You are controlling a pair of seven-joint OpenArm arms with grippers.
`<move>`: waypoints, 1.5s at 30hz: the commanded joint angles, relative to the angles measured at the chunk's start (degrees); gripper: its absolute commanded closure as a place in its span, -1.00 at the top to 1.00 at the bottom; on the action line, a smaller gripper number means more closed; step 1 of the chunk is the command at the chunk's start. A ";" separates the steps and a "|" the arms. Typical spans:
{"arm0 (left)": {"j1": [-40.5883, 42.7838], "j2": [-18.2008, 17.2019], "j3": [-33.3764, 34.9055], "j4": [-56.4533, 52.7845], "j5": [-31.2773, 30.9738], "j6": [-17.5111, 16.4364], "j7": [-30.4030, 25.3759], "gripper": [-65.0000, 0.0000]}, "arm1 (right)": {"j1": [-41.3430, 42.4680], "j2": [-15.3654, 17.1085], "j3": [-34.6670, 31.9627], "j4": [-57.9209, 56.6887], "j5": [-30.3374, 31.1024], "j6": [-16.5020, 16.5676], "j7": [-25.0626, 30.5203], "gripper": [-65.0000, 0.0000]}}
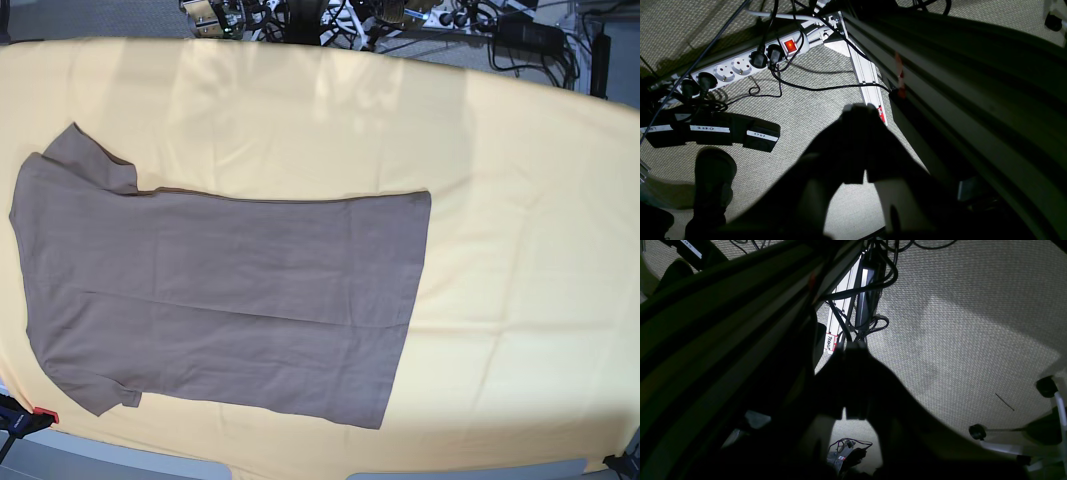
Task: Fold the T-shirt properly
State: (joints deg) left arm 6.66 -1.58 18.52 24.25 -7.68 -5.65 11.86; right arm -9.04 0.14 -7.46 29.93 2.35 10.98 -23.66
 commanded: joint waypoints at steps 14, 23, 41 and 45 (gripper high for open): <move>0.15 0.61 0.17 0.55 0.00 -2.40 2.19 -1.00 | 0.13 -0.15 -0.15 0.61 0.55 0.46 -2.19 -1.00; 9.14 -1.42 0.22 14.67 2.29 -6.80 10.71 -1.00 | -9.40 2.80 -0.15 10.99 0.22 4.02 -8.35 -1.00; 41.18 -21.57 0.15 65.83 -2.01 -6.78 19.02 -1.00 | -50.18 14.23 -0.15 65.24 8.37 14.27 -17.16 -1.00; 47.19 -27.17 0.04 79.06 1.90 -4.48 20.37 -1.00 | -58.86 18.69 -0.13 79.47 7.76 10.43 -17.18 -1.00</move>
State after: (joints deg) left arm 52.90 -28.80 18.37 102.78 -4.86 -9.39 32.75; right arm -67.09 18.85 -7.57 109.01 9.34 20.60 -41.30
